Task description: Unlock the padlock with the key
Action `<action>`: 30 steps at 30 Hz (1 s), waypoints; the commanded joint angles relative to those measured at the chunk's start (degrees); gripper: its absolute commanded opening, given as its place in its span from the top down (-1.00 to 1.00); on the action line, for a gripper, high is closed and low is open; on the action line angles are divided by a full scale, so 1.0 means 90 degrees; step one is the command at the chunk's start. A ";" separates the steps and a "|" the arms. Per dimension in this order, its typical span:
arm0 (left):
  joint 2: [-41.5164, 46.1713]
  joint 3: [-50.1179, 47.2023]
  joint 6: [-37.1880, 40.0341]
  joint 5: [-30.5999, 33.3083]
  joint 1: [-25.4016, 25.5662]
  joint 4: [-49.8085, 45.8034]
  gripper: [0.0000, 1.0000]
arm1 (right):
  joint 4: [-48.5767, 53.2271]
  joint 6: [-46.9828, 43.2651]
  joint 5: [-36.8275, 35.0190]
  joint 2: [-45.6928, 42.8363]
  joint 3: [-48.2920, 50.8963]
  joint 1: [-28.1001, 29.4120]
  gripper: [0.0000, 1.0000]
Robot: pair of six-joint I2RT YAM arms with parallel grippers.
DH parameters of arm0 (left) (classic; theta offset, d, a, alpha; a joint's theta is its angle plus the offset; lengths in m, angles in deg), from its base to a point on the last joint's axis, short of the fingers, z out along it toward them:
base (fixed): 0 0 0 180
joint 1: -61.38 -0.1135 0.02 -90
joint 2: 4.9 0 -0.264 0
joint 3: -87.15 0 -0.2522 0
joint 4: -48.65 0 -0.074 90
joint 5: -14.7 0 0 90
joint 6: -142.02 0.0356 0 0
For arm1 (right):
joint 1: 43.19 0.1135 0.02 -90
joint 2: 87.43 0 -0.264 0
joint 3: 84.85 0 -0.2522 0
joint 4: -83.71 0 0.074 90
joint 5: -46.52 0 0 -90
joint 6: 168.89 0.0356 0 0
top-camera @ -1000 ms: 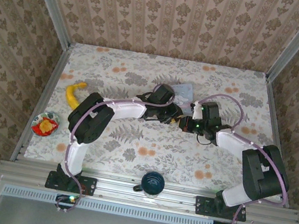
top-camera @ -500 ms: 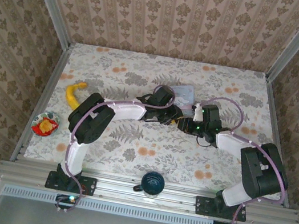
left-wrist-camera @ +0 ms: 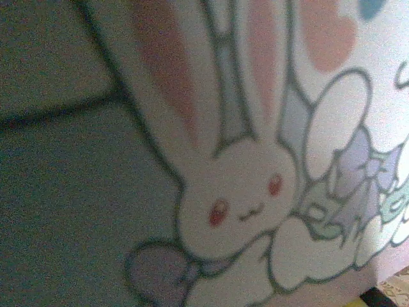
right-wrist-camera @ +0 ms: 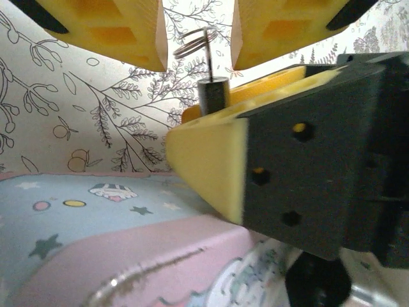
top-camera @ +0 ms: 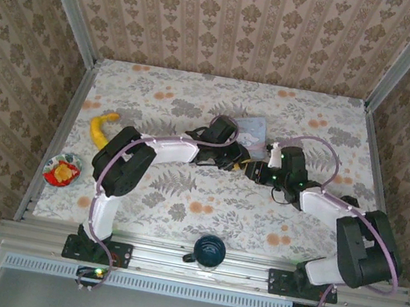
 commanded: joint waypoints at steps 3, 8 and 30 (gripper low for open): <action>-0.0255 -0.0074 -0.0453 -0.0747 -0.0026 -0.0933 1.00 | 0.0300 0.0064 -0.0228 -0.0588 0.0141 -0.0045 0.35; -0.0248 -0.0042 -0.0452 -0.0758 -0.0025 -0.0895 1.00 | 0.0234 0.0172 -0.0185 -0.0692 0.0361 -0.0052 0.43; -0.0348 0.0032 -0.0499 -0.0874 0.0105 -0.0794 1.00 | -0.1173 0.0653 0.0310 0.0414 0.0350 -0.0014 0.65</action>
